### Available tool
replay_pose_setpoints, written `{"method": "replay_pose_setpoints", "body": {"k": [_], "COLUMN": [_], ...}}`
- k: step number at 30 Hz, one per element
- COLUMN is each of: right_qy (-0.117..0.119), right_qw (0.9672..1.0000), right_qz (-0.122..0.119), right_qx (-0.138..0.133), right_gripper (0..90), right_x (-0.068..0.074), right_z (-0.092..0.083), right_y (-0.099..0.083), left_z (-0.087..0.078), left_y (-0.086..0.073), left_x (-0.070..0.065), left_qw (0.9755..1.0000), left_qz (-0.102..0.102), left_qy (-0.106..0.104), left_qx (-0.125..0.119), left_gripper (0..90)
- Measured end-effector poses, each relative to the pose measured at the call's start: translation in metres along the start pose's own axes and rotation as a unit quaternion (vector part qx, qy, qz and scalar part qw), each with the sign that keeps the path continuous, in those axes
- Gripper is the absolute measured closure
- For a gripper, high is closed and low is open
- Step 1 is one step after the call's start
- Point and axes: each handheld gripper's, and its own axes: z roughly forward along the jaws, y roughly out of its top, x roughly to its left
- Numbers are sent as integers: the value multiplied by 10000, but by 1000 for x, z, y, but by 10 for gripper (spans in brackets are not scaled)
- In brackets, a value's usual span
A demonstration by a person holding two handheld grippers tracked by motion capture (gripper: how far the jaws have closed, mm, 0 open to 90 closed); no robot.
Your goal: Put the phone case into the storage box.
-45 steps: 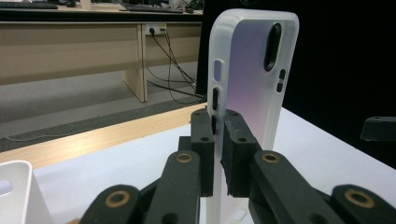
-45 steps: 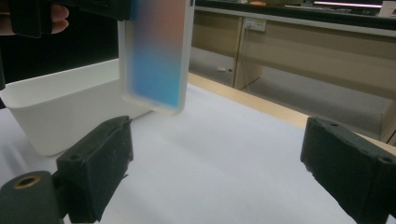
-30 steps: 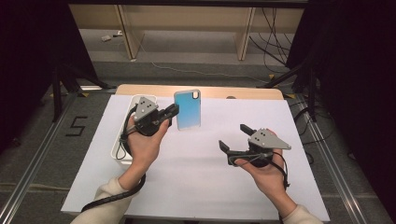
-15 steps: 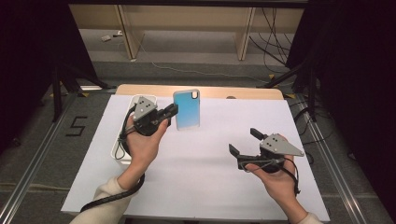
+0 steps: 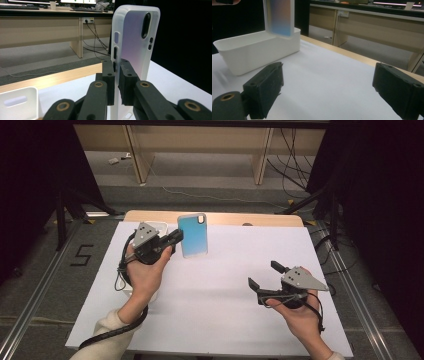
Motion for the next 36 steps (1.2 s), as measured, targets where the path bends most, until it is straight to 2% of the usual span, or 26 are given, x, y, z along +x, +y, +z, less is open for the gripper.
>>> {"method": "replay_pose_setpoints", "body": {"k": [10,17,19,23,27,36], "right_qy": [-14,-20,-4,-79,-57,-85], "right_qw": [9999,10000,10000,10000,9999,9999], "right_qz": [18,-31,6,9,2,-13], "right_qx": [119,82,-11,57,116,76], "right_gripper": [109,109,109,109,109,109], "right_x": [0,-1,-1,-1,-2,-2], "right_z": [-2,-1,0,0,-1,0], "right_y": [-1,-2,-3,-3,-3,-4], "left_z": [-13,-17,-18,-21,-22,-24], "left_y": [2,4,4,4,4,6], "left_x": [14,19,20,24,26,32], "left_qw": [9999,9999,9998,9997,9997,9993], "left_qz": [-30,-34,-41,-41,-51,2], "left_qy": [109,151,180,219,244,387], "left_qx": [-38,-27,-36,-35,-20,-12], "left_gripper": [840,840,840,840,840,840]}}
